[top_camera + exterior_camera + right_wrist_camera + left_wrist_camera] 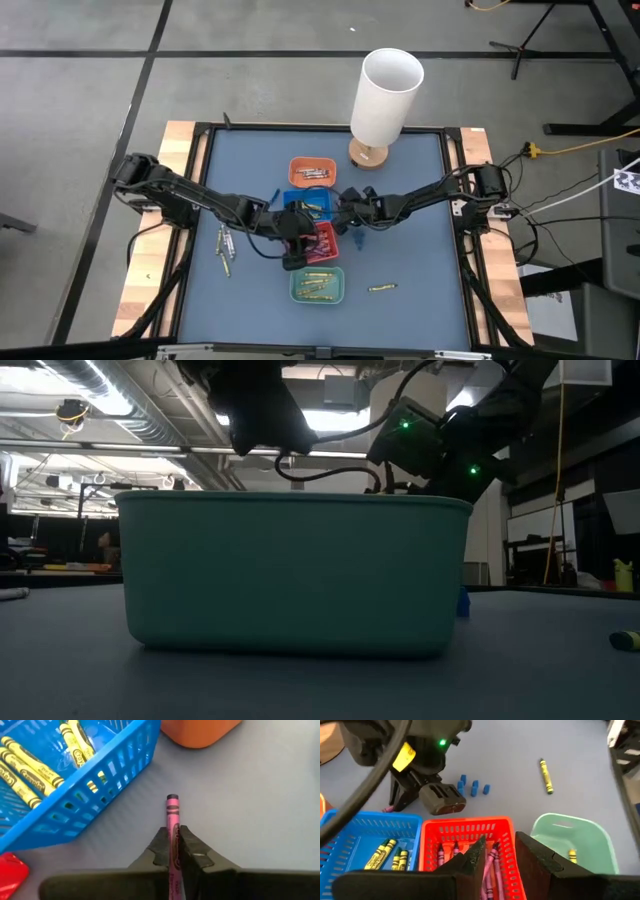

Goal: Sort crayons
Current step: Put the purple crayon into the red bin

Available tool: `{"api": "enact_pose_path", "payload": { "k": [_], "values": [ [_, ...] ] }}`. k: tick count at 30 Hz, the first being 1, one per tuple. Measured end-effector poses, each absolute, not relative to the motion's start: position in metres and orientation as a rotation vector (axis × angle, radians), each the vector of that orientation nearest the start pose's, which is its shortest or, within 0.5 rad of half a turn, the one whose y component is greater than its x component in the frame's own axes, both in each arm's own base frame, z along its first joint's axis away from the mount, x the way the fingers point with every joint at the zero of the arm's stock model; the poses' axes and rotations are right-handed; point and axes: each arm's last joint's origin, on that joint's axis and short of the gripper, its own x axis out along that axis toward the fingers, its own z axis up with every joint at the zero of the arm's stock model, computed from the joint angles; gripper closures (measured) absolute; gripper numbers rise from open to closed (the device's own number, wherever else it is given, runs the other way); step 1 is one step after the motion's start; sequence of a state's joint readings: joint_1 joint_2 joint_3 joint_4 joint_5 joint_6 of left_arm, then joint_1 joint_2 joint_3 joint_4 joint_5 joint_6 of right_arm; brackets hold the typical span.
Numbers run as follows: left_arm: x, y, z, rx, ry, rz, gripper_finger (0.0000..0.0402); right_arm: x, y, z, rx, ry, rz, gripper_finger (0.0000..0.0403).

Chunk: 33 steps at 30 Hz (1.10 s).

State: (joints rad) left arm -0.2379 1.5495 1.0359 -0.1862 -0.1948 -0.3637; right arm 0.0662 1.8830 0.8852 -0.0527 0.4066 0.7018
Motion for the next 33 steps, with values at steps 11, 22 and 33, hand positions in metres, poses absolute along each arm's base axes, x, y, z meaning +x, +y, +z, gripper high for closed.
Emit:
{"api": "enact_pose_path", "payload": {
  "k": [11, 22, 33],
  "values": [
    [0.298, -0.073, 0.263, -0.249, 0.706, 0.024, 0.0311, 0.316, 0.011, 0.136, 0.323, 0.923, -0.547, 0.0389],
    [0.265, -0.09, 0.247, -0.433, 1.049, 0.071, 0.0311, 0.303, 0.015, 0.187, 0.35, 0.859, -0.302, 0.0387],
    [0.239, -0.106, 0.238, -0.578, 1.238, 0.294, 0.0312, 0.321, 0.032, 0.218, 0.337, 0.56, -0.017, 0.0383]
  ]
}}
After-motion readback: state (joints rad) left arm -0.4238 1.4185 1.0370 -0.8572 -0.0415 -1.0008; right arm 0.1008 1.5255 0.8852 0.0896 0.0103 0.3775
